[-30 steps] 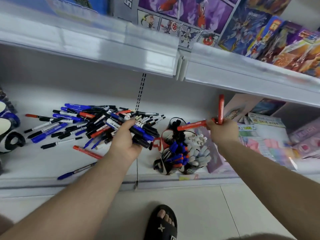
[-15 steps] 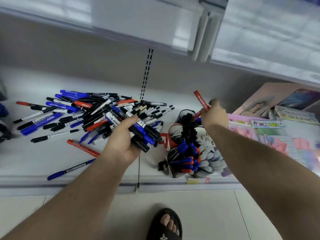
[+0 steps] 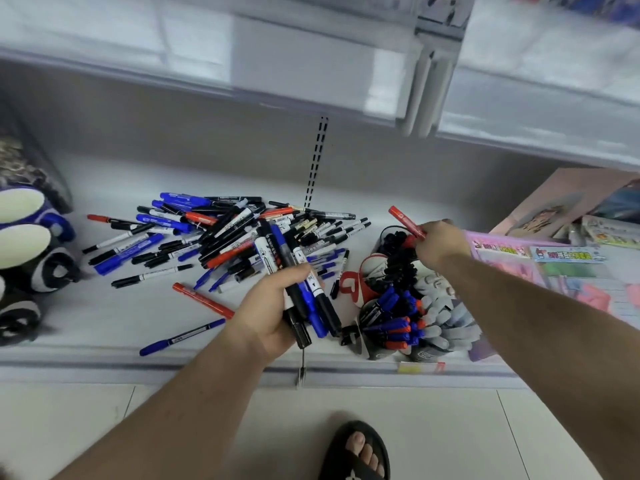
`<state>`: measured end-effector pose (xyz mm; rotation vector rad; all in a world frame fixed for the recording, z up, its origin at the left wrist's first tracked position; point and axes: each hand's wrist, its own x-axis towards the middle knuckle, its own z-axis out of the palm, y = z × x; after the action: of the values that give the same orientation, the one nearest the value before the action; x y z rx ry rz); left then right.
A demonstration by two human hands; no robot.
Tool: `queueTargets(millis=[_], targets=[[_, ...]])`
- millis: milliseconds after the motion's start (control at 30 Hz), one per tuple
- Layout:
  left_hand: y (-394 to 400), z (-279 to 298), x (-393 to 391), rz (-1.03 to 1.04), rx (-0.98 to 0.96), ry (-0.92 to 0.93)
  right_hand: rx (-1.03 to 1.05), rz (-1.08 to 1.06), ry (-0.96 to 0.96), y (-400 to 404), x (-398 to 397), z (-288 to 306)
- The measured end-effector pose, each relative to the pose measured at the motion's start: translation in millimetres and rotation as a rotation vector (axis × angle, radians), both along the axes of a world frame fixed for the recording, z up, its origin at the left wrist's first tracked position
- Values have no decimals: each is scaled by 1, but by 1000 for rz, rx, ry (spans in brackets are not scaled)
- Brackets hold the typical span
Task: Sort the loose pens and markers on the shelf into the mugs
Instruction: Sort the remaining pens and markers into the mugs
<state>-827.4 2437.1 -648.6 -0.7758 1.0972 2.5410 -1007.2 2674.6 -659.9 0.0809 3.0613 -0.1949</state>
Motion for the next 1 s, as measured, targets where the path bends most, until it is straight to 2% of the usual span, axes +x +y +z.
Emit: queueTargets(millis=[67, 133, 233, 267, 367, 433, 500, 700, 800, 1000], targets=[[-2, 9, 10, -35, 1, 48, -88, 30, 24, -19, 18, 26], [-3, 19, 19, -37, 4, 79, -332, 23, -14, -43, 46, 56], [-4, 32, 35, -36, 9, 105, -904, -49, -299, -74, 112, 92], [-4, 35, 41, -39, 11, 109, -991, -47, -389, -81, 136, 101], [-2, 42, 55, -59, 17, 134, -934, 62, -470, -98, 206, 121], [0, 47, 63, -57, 28, 125, -754, 174, -368, -105, 236, 129], [1, 53, 70, -55, 42, 129, -667, 202, -259, -105, 251, 130], [-4, 65, 83, -42, 59, 140, -965, 29, -225, -110, 269, 139], [-8, 75, 83, -12, 61, 146, -1016, 65, -177, -117, 278, 149], [-16, 85, 82, 72, 186, 152, -1052, 94, -93, -125, 282, 161]])
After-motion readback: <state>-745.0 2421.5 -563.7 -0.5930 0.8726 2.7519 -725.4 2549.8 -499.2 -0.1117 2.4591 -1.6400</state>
